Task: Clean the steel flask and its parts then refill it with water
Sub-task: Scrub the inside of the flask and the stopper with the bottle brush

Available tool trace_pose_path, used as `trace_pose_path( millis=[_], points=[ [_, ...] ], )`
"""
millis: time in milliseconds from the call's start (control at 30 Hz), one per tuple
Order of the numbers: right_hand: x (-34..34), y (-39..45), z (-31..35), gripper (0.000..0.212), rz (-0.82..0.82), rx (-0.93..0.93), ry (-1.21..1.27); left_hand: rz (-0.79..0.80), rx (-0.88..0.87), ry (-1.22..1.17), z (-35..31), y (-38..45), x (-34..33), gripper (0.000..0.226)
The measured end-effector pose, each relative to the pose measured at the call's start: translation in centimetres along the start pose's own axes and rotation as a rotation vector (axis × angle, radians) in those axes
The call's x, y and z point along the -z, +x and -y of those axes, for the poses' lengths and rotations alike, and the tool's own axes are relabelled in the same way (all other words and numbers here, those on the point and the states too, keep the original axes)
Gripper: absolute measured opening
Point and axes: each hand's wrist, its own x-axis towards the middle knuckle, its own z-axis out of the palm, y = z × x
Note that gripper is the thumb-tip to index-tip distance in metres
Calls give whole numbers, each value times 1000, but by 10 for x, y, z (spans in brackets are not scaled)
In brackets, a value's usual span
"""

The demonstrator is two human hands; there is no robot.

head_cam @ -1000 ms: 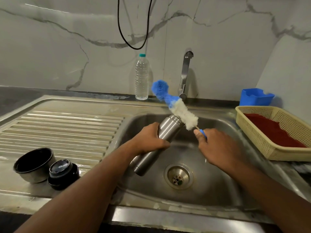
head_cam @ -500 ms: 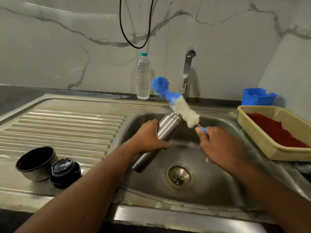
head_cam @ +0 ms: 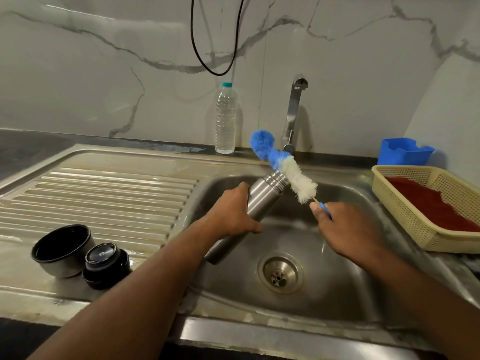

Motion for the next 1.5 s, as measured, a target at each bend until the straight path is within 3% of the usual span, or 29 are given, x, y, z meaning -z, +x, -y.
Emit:
trace_pose_path(
  millis=[400, 600, 900, 1300, 1500],
  points=[
    [6, -4, 8, 54, -89, -17, 38, 24, 80, -216, -1, 3, 3, 65],
    [4, -11, 17, 55, -101, 36, 29, 29, 58, -155, -1, 2, 1, 60],
    [7, -14, 21, 50, -57, 81, -103, 54, -74, -75, -3, -3, -1, 71],
    [4, -14, 18, 52, -35, 73, -112, 13, -109, -19, -2, -3, -1, 82],
    [2, -7, 11, 52, -59, 59, -32, 10, -61, -158, -8, -4, 2, 75]
  ],
)
